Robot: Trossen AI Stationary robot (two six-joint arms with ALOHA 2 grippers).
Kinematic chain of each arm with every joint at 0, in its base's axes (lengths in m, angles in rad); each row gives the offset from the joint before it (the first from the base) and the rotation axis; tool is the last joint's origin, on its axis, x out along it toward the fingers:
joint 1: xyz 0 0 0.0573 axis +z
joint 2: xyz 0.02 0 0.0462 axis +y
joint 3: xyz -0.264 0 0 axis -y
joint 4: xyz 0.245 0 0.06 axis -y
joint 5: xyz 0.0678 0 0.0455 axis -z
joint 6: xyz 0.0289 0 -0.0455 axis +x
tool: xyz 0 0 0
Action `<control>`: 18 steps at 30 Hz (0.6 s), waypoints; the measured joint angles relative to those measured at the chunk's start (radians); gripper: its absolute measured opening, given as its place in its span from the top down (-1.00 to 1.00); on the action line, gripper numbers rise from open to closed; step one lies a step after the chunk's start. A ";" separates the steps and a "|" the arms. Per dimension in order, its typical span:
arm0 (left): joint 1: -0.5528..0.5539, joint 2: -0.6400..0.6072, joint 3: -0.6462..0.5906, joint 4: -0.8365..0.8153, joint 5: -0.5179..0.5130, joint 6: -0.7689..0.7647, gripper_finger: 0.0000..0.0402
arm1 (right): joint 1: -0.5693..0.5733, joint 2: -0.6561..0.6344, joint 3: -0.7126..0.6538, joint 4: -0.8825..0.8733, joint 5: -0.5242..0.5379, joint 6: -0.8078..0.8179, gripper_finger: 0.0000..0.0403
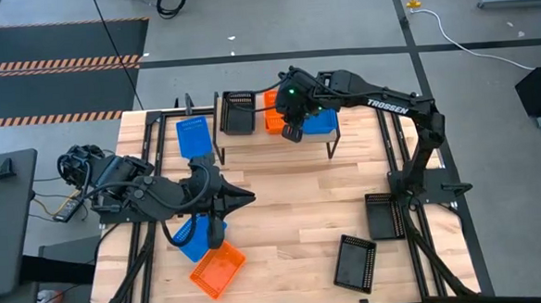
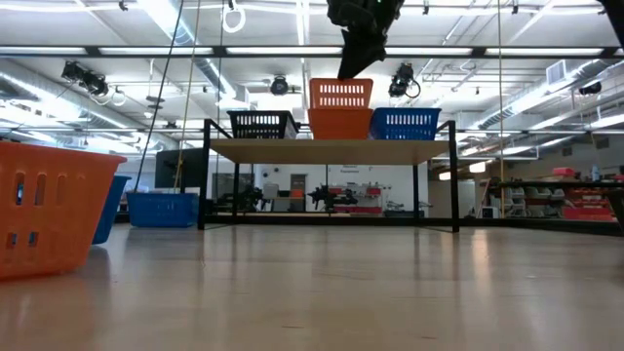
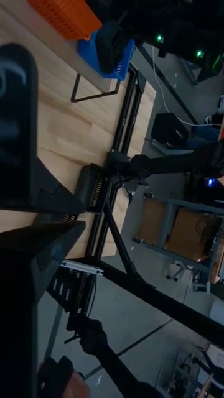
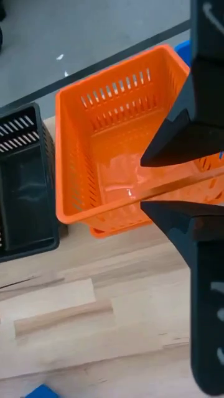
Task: Stack baskets on shelf by color
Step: Stack the right orange bin on top of the orange bin on the shelf, then stack the bottom black bin on top of the black bin on the shelf
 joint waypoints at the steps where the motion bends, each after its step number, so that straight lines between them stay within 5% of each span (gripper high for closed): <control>1: 0.000 0.000 0.000 0.000 0.000 -0.003 0.84 | 0.000 0.000 -0.004 0.000 -0.001 -0.001 0.50; 14: 0.000 0.000 0.000 0.000 0.000 -0.026 0.86 | 0.005 0.000 -0.045 0.002 -0.057 -0.007 0.95; 18: 0.000 0.000 0.000 0.000 0.000 -0.027 0.88 | 0.005 0.000 -0.045 0.002 -0.055 -0.001 0.92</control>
